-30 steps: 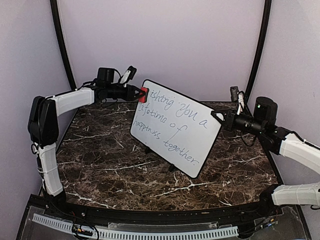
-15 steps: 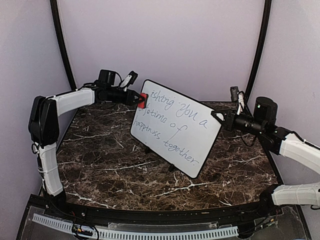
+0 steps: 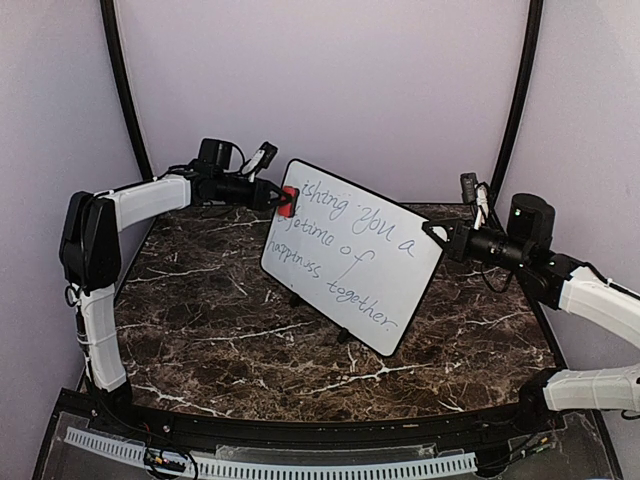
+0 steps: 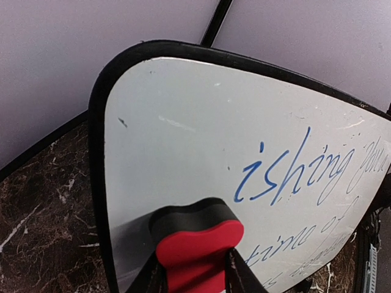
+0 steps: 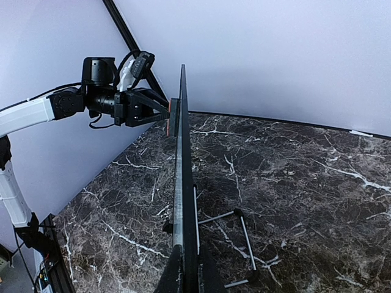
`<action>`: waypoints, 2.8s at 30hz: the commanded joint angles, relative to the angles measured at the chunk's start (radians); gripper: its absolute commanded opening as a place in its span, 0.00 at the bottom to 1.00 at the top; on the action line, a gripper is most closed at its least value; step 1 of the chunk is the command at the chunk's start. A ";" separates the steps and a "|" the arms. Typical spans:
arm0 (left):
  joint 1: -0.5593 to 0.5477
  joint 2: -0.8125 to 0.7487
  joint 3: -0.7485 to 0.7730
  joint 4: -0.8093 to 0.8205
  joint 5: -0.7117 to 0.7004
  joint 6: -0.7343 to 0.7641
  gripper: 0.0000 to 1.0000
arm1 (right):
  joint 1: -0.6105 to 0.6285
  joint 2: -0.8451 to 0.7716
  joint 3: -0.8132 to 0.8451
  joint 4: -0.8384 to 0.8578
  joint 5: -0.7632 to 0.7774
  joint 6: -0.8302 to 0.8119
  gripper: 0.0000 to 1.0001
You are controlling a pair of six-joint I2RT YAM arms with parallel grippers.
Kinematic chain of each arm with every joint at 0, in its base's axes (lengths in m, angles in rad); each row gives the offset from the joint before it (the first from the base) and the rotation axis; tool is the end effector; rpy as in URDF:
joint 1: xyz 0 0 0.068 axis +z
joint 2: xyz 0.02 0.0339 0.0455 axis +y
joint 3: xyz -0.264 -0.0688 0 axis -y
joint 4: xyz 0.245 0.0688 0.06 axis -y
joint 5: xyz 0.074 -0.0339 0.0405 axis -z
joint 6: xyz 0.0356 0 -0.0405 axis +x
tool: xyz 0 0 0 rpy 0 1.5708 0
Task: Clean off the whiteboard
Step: Erase the center of the whiteboard.
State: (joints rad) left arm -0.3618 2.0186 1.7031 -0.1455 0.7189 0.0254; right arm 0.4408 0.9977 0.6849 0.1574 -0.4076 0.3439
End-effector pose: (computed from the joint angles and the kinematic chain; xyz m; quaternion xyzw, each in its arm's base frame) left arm 0.4370 -0.1904 0.2877 0.3349 0.7451 -0.3773 0.4362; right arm 0.2055 0.1125 0.3005 -0.1675 0.7369 0.3855 0.5295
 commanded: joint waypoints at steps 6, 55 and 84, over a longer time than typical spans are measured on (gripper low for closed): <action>-0.004 -0.041 0.026 0.131 0.015 -0.021 0.32 | 0.019 0.020 0.021 -0.045 -0.008 -0.111 0.00; -0.060 -0.005 0.085 0.062 -0.076 -0.048 0.32 | 0.025 -0.001 0.011 -0.051 -0.014 -0.108 0.00; -0.065 -0.001 0.157 -0.105 -0.114 0.007 0.32 | 0.032 0.010 0.015 -0.057 -0.011 -0.111 0.00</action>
State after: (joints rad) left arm -0.4274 2.0197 1.8141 -0.2241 0.6189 0.0021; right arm 0.4553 1.0058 0.7010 0.1326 -0.3985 0.3416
